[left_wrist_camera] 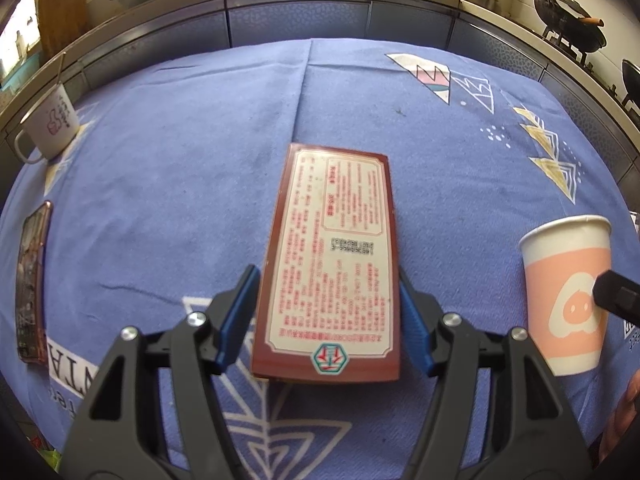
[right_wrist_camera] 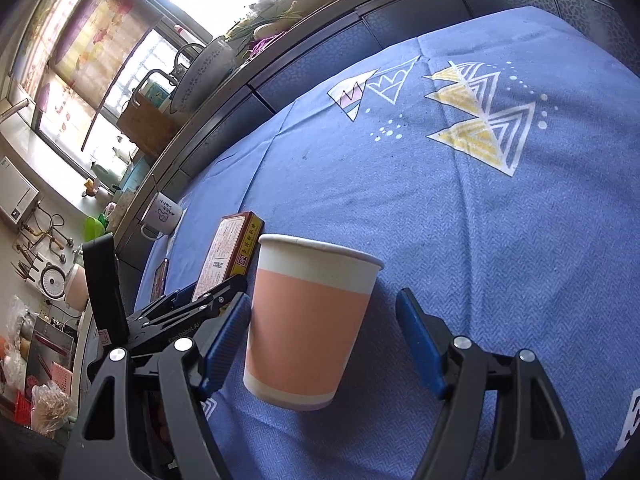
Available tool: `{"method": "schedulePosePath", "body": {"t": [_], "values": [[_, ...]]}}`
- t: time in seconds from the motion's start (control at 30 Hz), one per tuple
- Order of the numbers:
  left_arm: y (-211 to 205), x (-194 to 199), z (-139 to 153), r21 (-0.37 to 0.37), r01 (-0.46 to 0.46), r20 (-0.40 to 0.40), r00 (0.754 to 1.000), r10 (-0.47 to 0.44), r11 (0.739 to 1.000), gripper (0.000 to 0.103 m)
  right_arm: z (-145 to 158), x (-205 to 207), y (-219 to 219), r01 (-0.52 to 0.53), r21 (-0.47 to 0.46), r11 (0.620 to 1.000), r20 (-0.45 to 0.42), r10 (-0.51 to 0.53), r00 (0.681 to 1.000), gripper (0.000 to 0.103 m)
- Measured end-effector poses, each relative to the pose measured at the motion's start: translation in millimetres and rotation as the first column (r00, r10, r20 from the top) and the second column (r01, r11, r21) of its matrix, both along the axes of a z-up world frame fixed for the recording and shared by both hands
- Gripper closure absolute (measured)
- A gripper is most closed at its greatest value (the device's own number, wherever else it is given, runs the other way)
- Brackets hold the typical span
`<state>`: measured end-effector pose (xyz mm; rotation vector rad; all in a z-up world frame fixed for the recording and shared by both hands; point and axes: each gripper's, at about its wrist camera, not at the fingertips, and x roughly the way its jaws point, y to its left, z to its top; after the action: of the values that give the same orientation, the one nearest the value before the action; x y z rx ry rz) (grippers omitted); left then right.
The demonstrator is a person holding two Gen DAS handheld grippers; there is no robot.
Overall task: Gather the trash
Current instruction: 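Lift the red box and pink cup off the table with both grippers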
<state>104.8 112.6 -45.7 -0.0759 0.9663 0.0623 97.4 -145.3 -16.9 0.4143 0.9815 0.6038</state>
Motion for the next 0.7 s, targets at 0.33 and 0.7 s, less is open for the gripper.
{"method": "schedulePosePath", "body": {"t": [0.33, 0.7], "values": [[4.6, -2.6, 0.1, -0.010, -0.006, -0.004, 1.000, 0.006, 1.000, 0.040, 0.5, 0.6, -1.2, 0.002, 0.000, 1.000, 0.001, -0.002, 1.000, 0.030], [10.7, -8.1, 5.4, -0.034, -0.024, -0.002, 1.000, 0.024, 0.999, 0.040, -0.2, 0.3, -3.3, -0.002, 0.004, 1.000, -0.003, 0.002, 1.000, 0.030]]}}
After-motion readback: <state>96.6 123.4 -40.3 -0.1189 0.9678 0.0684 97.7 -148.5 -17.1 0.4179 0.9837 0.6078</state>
